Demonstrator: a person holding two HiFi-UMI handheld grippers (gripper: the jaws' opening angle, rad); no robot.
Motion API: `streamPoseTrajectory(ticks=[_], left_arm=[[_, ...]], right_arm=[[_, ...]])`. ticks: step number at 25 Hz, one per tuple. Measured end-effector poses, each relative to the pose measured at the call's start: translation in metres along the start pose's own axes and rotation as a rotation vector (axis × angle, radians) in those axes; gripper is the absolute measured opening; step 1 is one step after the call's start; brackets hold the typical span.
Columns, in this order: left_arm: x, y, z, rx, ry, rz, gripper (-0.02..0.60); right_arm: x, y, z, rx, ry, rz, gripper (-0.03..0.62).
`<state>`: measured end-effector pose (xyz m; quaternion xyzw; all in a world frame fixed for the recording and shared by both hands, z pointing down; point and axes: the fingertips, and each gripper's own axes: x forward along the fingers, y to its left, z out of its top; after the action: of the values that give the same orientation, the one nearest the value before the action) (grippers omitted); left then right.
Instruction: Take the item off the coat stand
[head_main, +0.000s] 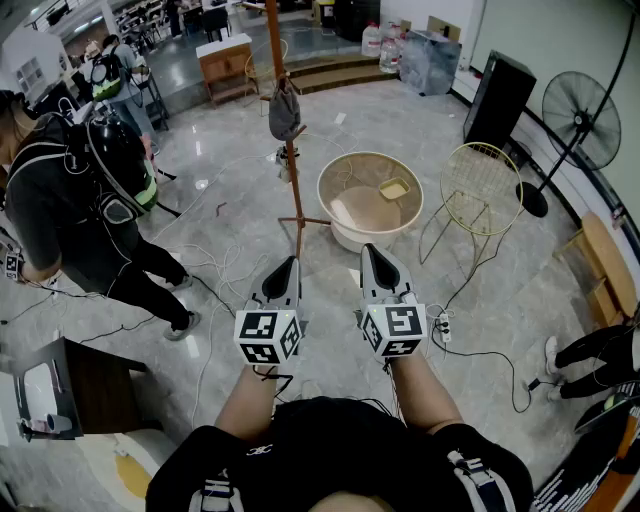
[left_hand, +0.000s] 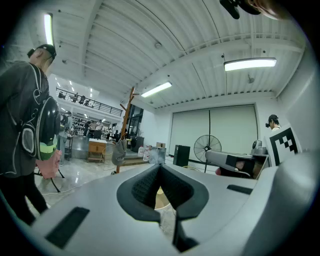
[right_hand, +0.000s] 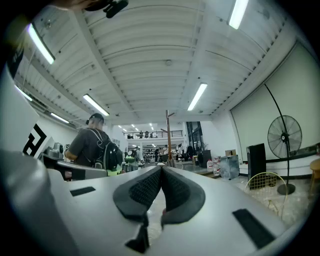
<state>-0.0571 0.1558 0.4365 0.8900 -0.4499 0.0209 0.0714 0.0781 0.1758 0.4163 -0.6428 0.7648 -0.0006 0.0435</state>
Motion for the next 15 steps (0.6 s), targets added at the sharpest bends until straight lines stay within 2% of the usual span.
streamPoseTrajectory(ticks=[7, 15], left_arm=[[0.003, 0.010, 0.002, 0.001, 0.014, -0.013, 0.011], [0.007, 0.047, -0.007, 0.022, 0.017, -0.040, 0.011]], right_arm=[[0.009, 0.008, 0.005, 0.019, -0.010, 0.002, 0.015], [0.035, 0.027, -0.012, 0.013, -0.018, -0.029, 0.015]])
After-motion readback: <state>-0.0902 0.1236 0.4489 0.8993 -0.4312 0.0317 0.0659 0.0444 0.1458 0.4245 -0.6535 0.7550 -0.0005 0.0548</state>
